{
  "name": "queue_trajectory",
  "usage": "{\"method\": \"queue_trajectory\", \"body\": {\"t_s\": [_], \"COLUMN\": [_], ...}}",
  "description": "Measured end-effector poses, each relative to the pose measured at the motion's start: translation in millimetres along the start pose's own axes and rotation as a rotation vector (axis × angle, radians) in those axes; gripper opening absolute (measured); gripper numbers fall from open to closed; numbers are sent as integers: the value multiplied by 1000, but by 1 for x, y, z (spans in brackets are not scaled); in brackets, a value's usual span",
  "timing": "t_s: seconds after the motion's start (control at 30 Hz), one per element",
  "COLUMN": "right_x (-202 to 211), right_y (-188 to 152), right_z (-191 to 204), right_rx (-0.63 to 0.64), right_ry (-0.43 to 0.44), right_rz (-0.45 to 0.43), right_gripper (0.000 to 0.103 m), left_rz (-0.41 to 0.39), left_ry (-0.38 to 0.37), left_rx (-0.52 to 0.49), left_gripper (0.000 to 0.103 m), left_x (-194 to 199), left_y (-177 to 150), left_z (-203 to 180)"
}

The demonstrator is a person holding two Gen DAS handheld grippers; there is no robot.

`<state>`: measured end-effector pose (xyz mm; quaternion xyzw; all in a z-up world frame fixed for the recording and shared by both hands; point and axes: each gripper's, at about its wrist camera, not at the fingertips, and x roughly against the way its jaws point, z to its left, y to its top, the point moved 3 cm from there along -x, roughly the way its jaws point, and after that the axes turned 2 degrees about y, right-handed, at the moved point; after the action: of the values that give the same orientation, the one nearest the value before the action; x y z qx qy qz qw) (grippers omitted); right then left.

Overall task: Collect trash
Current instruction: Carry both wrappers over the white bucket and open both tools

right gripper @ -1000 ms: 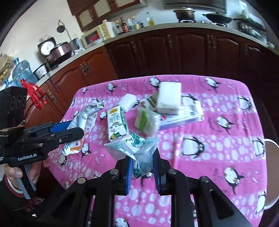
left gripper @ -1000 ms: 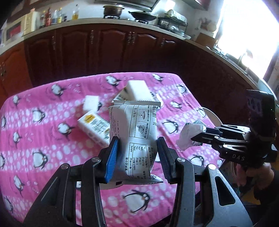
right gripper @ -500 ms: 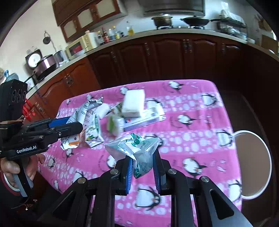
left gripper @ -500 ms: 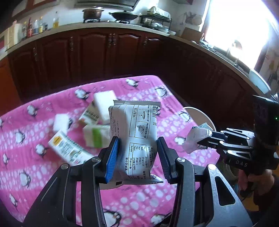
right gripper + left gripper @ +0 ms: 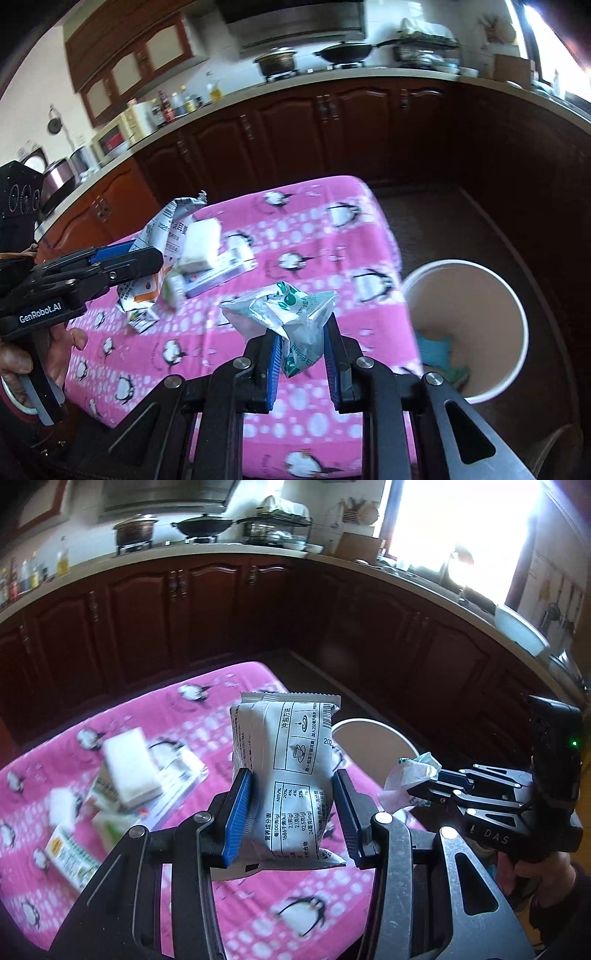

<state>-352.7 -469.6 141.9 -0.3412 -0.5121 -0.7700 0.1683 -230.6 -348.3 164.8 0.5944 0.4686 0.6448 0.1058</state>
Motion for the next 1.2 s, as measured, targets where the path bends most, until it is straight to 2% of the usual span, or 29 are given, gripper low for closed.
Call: {"method": "queue_trajectory", "body": {"t_s": [0.37,0.6,0.93,1.2], "right_x": [29,33,24,9], "right_y": [3,-3,-10,-15], "right_z": [-81,-130,-163,-183], "right_rx": [-109,-182,-238,-254], "right_ry": [-138,-204,-245,-292], "right_rz": [-36,-19,13,55], "right_gripper": [20,20,20,20], "left_rz": [41,88,140,182], "left_ry": [-111,-140,-179,-227], "left_rx": [-44,-74,-60,10], "left_gripper": [43,43,43,43], "left_x": [-56,-96,-138,-166], "left_y": [34,41,44,45], "left_z": [-61,-92,-111,-112]}}
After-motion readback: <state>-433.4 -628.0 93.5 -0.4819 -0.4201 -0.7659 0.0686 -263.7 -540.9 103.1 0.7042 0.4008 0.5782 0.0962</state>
